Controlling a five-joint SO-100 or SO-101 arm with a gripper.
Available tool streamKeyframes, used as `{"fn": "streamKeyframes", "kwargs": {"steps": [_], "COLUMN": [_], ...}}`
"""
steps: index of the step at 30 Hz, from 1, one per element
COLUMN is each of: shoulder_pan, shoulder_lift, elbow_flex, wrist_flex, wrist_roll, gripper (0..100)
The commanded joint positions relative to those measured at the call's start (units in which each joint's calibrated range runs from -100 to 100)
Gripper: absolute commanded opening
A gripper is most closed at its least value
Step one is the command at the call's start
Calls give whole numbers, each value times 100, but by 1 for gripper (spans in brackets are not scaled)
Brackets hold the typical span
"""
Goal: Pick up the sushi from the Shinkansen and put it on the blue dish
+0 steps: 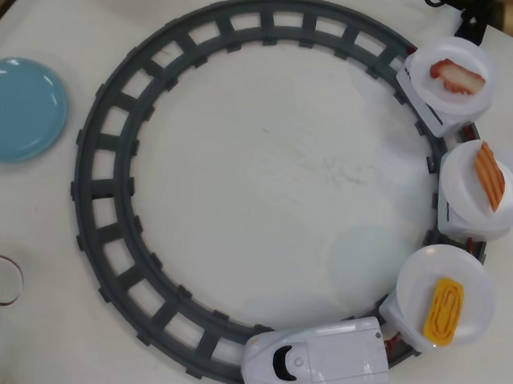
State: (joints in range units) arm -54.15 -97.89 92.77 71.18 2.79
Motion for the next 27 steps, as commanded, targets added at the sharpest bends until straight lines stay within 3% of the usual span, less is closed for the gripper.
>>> {"fn": "streamKeyframes", "kwargs": {"steps": [1,27], "shoulder_pan": [1,36], "shoulder_lift": [-12,-12], "elbow_flex": [28,28], "wrist_flex": [156,156], "wrist_roll": [34,34], "gripper": [3,3]}}
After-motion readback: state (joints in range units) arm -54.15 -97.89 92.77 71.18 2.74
